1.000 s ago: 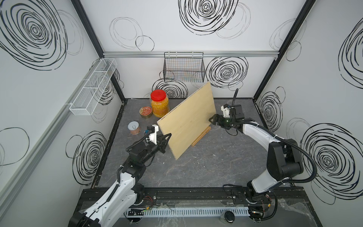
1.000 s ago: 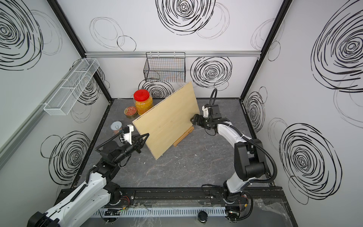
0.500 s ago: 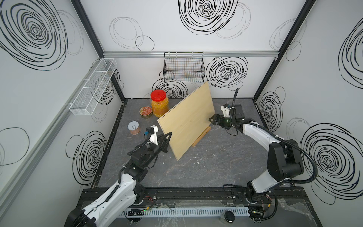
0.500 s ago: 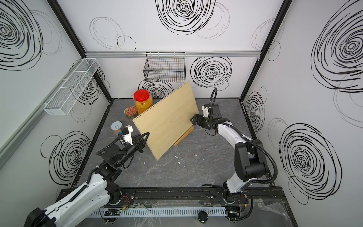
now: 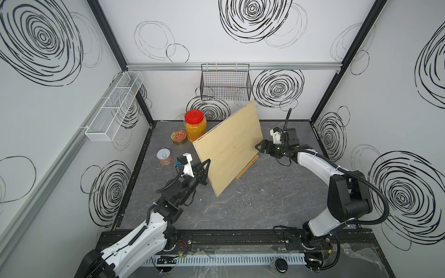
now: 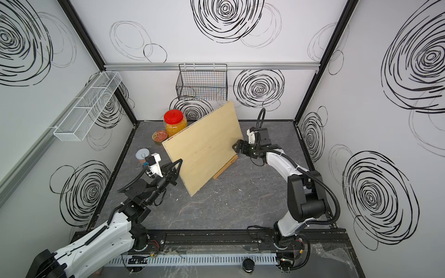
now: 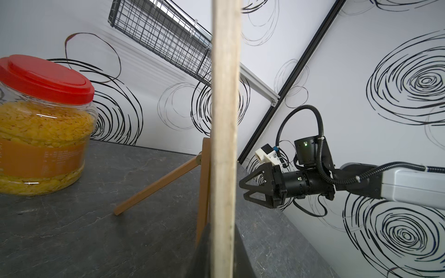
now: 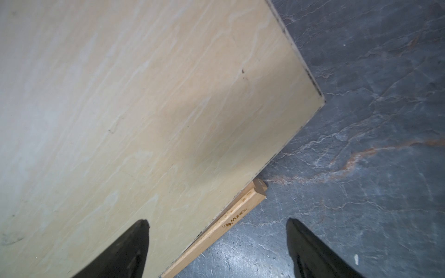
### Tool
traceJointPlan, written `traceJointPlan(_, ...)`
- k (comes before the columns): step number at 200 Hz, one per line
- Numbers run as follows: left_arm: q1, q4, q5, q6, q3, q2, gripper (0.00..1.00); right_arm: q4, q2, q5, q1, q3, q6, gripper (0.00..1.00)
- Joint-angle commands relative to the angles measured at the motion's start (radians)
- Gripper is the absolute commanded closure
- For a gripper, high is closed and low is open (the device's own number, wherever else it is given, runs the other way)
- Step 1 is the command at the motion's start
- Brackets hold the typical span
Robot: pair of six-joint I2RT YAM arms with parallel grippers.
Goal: Disassemble the easel
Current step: Pick up the drawing board from the easel.
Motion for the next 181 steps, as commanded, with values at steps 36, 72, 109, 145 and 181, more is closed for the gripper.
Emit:
traceJointPlan(36, -0.028, 0.371, -0.089, -0.110, 0.040, -0.021, 1.00, 0.010, -0.022, 0.002, 0.007, 0.008, 0.001, 0.08)
traceJointPlan(72, -0.061, 0.415, -0.124, -0.117, 0.046, 0.003, 1.00, -0.009, -0.041, 0.006, 0.006, 0.034, -0.002, 0.08)
traceJointPlan(109, -0.076, 0.497, -0.165, -0.144, 0.033, 0.029, 1.00, -0.019, -0.076, 0.020, 0.007, 0.040, -0.004, 0.08)
traceJointPlan(145, -0.089, 0.551, -0.171, -0.149, 0.046, 0.054, 1.00, -0.023, -0.112, 0.030, 0.007, 0.031, 0.002, 0.08)
traceJointPlan(181, -0.100, 0.583, -0.178, -0.137, 0.054, 0.055, 1.00, -0.014, -0.149, 0.043, 0.007, 0.008, 0.017, 0.08)
